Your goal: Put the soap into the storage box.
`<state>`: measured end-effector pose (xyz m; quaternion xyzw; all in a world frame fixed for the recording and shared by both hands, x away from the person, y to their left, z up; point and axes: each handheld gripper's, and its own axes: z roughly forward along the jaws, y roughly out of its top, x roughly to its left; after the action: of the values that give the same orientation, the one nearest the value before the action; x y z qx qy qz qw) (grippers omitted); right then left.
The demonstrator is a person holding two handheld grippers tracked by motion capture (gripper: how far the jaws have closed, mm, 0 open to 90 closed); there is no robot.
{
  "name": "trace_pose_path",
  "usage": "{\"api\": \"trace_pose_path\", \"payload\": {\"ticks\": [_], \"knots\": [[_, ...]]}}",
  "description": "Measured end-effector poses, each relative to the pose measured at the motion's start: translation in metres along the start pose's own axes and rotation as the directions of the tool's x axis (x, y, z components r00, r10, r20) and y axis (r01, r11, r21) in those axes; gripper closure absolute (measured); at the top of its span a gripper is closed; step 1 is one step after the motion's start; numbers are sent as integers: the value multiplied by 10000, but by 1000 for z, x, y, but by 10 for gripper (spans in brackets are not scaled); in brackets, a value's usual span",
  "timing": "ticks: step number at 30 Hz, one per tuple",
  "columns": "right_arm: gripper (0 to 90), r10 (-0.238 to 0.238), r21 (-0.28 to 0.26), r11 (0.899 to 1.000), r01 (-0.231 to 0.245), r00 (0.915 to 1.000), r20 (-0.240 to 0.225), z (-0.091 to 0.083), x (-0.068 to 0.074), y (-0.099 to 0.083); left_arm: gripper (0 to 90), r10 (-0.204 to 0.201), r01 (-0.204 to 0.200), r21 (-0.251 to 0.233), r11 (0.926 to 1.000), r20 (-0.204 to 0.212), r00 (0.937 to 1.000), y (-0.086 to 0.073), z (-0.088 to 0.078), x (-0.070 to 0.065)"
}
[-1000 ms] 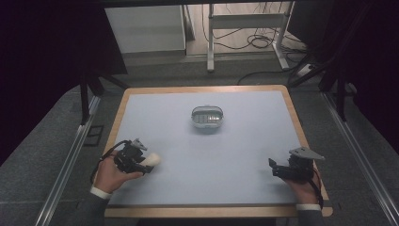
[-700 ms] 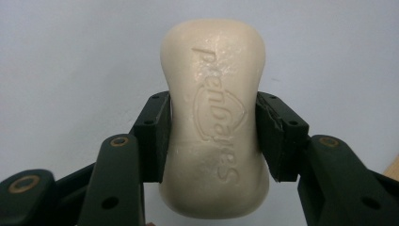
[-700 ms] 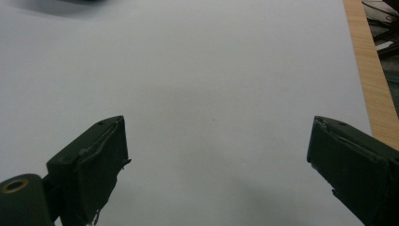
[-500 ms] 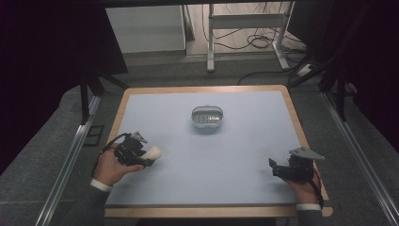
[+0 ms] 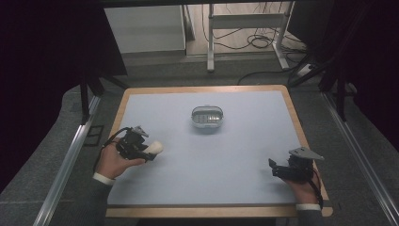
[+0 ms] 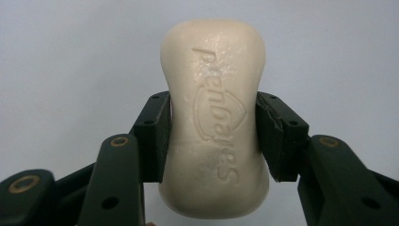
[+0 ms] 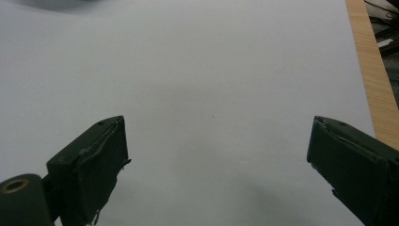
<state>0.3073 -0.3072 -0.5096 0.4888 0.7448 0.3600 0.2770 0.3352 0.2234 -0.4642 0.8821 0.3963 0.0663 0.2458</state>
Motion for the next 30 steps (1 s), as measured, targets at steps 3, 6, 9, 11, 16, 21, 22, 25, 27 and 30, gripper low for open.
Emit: {"api": "trace_pose_path", "payload": {"ticks": [3, 6, 9, 11, 16, 21, 22, 25, 27, 30], "knots": [[53, -4, 24, 10000, 4, 10000, 5, 1, 0, 0, 494, -25, 25, 0, 10000, -40, 10000, 4, 0, 2], [53, 28, 40, 10000, -28, 10000, -4, 1, 0, -1, 494, -32, 31, -77, 10000, -30, 10000, 8, 1, 4], [53, 21, 37, 10000, -21, 10000, -4, 1, 0, -1, 494, -14, 14, -62, 10000, -45, 10000, 11, 2, 5], [53, 19, 35, 10000, -19, 10000, -2, 1, 0, -1, 494, 31, -31, -15, 10000, -42, 10000, 13, 3, 5], [53, 19, 56, 10000, -19, 10000, 19, 1, 0, -1, 494, 74, -74, -39, 10000, -55, 10000, 19, 5, 6], [54, -21, 67, 10000, 21, 10000, 8, 2, 0, -1, 494, 84, -85, -63, 9999, -80, 9999, 23, 5, 8], [53, -29, 74, 10000, 29, 10000, 7, 2, 0, -1, 494, 79, -80, -56, 10000, -92, 9999, 23, 5, 8], [53, -27, 71, 10000, 27, 10000, 21, 2, 0, -1, 494, 66, -67, -123, 9999, -123, 9999, 25, 6, 9], [53, -29, 77, 10000, 28, 10000, 21, 2, 0, -1, 494, 76, -78, -124, 9999, -130, 9999, 27, 6, 10], [53, -50, 111, 9999, 50, 10000, 20, 3, 0, -2, 494, 72, -74, -123, 9999, -140, 9999, 30, 6, 10]]}}
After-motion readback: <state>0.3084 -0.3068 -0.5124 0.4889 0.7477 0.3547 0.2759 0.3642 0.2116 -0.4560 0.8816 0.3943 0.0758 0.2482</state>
